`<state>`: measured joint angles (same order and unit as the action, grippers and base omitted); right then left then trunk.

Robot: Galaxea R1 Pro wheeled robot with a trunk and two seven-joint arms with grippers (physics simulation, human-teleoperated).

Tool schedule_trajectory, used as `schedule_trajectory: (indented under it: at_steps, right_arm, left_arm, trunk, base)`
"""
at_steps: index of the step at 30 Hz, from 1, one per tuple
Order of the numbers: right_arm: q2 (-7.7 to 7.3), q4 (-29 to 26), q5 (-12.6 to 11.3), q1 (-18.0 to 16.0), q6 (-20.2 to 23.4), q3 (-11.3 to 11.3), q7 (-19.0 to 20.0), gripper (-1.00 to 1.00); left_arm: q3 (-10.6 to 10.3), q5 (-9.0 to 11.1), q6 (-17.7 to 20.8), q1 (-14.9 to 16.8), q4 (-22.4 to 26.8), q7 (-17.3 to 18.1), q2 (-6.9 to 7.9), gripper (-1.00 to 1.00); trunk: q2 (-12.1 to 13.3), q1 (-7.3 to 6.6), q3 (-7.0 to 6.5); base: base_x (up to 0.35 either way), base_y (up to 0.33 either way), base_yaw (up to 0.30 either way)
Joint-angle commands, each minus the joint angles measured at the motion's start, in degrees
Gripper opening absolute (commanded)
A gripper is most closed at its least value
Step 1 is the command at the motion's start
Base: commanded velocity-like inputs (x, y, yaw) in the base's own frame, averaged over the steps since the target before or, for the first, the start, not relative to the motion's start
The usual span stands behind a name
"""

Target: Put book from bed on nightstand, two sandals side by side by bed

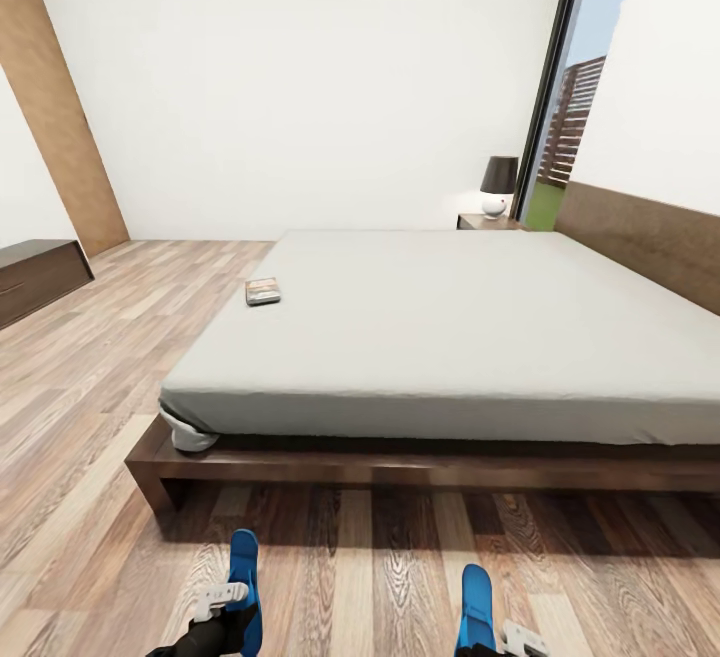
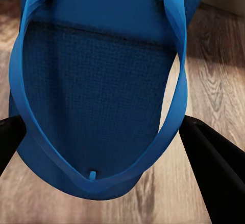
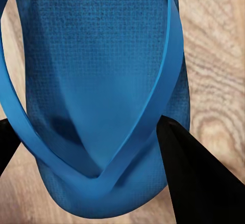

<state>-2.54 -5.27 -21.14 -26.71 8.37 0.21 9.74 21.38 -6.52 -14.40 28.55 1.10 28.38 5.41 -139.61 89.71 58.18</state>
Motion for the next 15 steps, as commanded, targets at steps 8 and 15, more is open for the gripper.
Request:
schedule_trajectory:
  at_steps: [8, 15]
  right_arm:
    - [0.03, -0.1, -0.5, 0.0, -0.7, 0.0, 0.0, -1.0]
    - [0.07, -0.1, -0.5, 0.0, -0.8, 0.0, 0.0, -1.0]
  left_arm:
    - [0.5, -0.6, -0.3, 0.0, 0.0, 0.1, 0.04, -1.0]
    - [0.5, -0.6, -0.3, 0.1, 0.0, 0.1, 0.12, -1.0]
  trunk:
    - [0.0, -0.01, 0.05]
    - [0.0, -0.01, 0.05]
  base:
    - [0.0, 0.0, 0.0]
    - [0.0, 0.0, 0.0]
